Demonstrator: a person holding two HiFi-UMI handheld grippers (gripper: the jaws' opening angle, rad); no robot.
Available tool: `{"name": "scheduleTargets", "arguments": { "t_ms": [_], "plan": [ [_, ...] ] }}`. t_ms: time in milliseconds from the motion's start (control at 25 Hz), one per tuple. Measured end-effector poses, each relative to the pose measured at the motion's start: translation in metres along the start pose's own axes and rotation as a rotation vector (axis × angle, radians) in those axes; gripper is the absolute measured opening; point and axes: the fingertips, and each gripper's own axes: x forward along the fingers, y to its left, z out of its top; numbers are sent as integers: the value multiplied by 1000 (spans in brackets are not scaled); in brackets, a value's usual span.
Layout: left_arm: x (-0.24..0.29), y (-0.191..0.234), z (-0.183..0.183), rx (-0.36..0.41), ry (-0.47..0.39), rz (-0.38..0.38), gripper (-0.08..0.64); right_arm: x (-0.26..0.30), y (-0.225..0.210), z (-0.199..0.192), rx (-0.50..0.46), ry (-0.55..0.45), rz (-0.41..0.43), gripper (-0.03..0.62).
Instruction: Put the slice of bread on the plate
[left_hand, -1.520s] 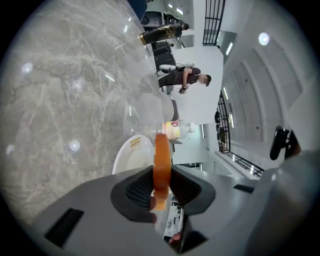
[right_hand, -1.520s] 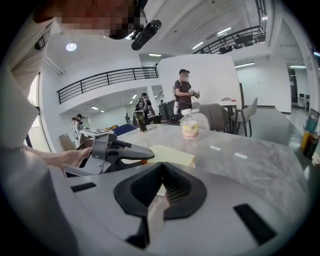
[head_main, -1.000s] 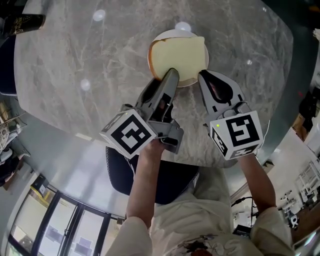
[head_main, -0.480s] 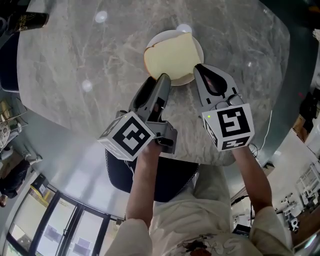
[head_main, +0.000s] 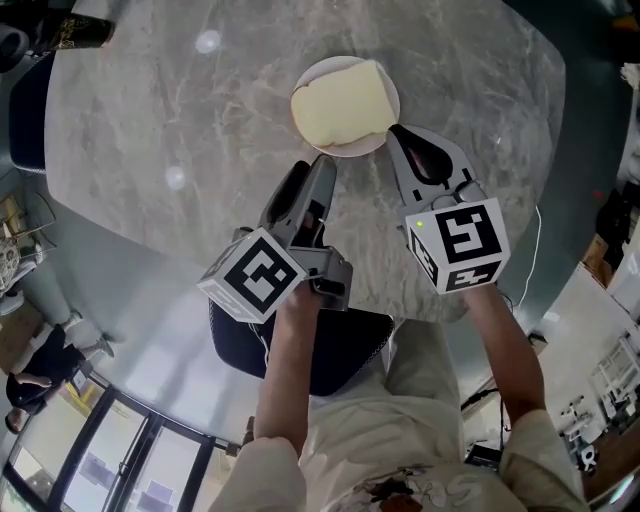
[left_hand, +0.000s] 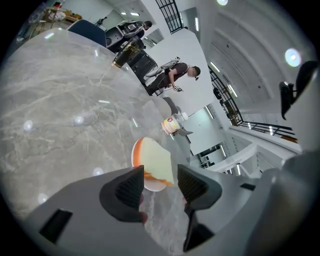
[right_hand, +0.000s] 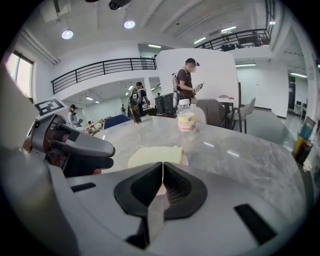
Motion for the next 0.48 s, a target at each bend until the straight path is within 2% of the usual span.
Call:
{"name": "scheduleTargets", "arguments": {
  "t_ms": [240, 480],
  "plan": [
    [-20, -27, -3, -6, -12, -69, 210, -26, 13, 15, -38, -37, 20, 5],
    [-57, -63, -9, 39, -29, -102, 207, -67, 32, 26, -55, -45, 50, 5]
  ]
}}
